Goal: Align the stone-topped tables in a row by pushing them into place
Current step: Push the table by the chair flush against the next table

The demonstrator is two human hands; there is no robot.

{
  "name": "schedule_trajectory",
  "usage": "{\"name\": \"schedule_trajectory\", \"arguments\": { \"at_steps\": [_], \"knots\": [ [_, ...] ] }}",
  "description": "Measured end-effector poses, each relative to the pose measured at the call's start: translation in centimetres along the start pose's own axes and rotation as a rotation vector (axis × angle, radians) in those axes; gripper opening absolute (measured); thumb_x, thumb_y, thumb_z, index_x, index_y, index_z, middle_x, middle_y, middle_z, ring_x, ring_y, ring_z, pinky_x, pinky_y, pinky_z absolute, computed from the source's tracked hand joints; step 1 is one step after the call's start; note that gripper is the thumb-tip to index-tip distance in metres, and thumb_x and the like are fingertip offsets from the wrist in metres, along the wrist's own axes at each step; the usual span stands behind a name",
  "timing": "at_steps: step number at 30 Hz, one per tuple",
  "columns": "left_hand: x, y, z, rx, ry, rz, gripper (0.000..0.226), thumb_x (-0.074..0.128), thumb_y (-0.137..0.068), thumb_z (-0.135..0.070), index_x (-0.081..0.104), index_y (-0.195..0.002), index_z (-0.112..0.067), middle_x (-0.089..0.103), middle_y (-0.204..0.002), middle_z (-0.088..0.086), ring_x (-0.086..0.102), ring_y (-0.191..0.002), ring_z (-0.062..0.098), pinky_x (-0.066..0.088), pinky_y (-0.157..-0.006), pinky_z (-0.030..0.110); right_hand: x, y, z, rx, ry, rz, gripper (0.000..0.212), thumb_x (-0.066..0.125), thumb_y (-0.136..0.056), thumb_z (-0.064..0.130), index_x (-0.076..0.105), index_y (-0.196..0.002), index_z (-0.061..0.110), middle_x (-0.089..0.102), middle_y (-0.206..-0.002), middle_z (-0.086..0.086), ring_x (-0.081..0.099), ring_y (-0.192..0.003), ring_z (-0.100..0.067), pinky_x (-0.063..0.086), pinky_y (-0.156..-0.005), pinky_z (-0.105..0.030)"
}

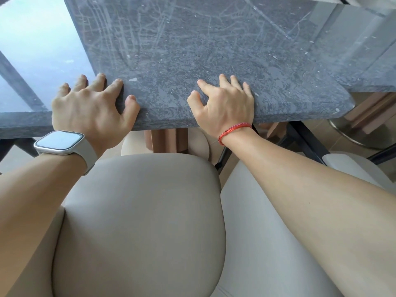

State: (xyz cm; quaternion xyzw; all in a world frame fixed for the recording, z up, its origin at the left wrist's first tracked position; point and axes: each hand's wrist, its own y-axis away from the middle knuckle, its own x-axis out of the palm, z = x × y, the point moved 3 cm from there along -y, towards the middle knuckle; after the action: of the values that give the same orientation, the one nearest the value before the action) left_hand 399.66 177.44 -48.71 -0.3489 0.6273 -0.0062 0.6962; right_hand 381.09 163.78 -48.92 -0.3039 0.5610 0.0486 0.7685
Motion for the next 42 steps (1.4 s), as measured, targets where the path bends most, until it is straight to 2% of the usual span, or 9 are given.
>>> {"name": "schedule_trajectory", "arguments": {
  "at_steps": [12, 17, 35, 42],
  "knots": [
    [0.0, -0.1, 0.0, 0.034, 0.010, -0.039, 0.058, 0.027, -0.098, -0.050, 0.065, -0.111, -0.009, 0.064, -0.103, 0.019, 0.059, -0.105, 0.046, 0.045, -0.088, 0.054, 0.2, -0.3, 0.0, -0.015, 0.015, 0.000, 0.059, 0.031, -0.088, 0.057, 0.063, -0.134, 0.038, 0.055, -0.145, -0.019, 0.042, -0.140, -0.039, 0.024, -0.119, -0.054],
    [0.0, -0.3, 0.0, 0.039, 0.007, -0.055, 0.054, 0.025, -0.098, -0.050, 0.060, -0.098, -0.008, 0.061, -0.095, 0.016, 0.056, -0.095, 0.043, 0.045, -0.081, 0.051, 0.1, -0.4, -0.1, -0.018, 0.011, 0.005, 0.059, 0.032, -0.088, 0.058, 0.063, -0.134, 0.037, 0.054, -0.145, -0.019, 0.042, -0.140, -0.040, 0.024, -0.119, -0.054],
    [-0.1, -0.2, 0.3, 0.064, 0.013, -0.083, 0.043, 0.027, -0.099, -0.046, 0.051, -0.089, -0.012, 0.054, -0.086, 0.012, 0.054, -0.091, 0.041, 0.045, -0.081, 0.052, 0.1, -0.2, 0.2, -0.001, -0.015, 0.005, 0.057, 0.035, -0.087, 0.056, 0.066, -0.131, 0.035, 0.056, -0.143, -0.022, 0.043, -0.139, -0.043, 0.023, -0.118, -0.057],
    [1.2, -1.2, 0.6, 0.053, 0.032, -0.119, 0.046, 0.026, -0.102, -0.049, 0.049, -0.083, -0.013, 0.049, -0.078, 0.011, 0.049, -0.082, 0.040, 0.045, -0.078, 0.052, 0.3, -1.0, -0.2, -0.013, -0.016, -0.011, 0.057, 0.036, -0.087, 0.057, 0.066, -0.130, 0.036, 0.058, -0.142, -0.019, 0.044, -0.138, -0.041, 0.025, -0.118, -0.055]
  ]
}}
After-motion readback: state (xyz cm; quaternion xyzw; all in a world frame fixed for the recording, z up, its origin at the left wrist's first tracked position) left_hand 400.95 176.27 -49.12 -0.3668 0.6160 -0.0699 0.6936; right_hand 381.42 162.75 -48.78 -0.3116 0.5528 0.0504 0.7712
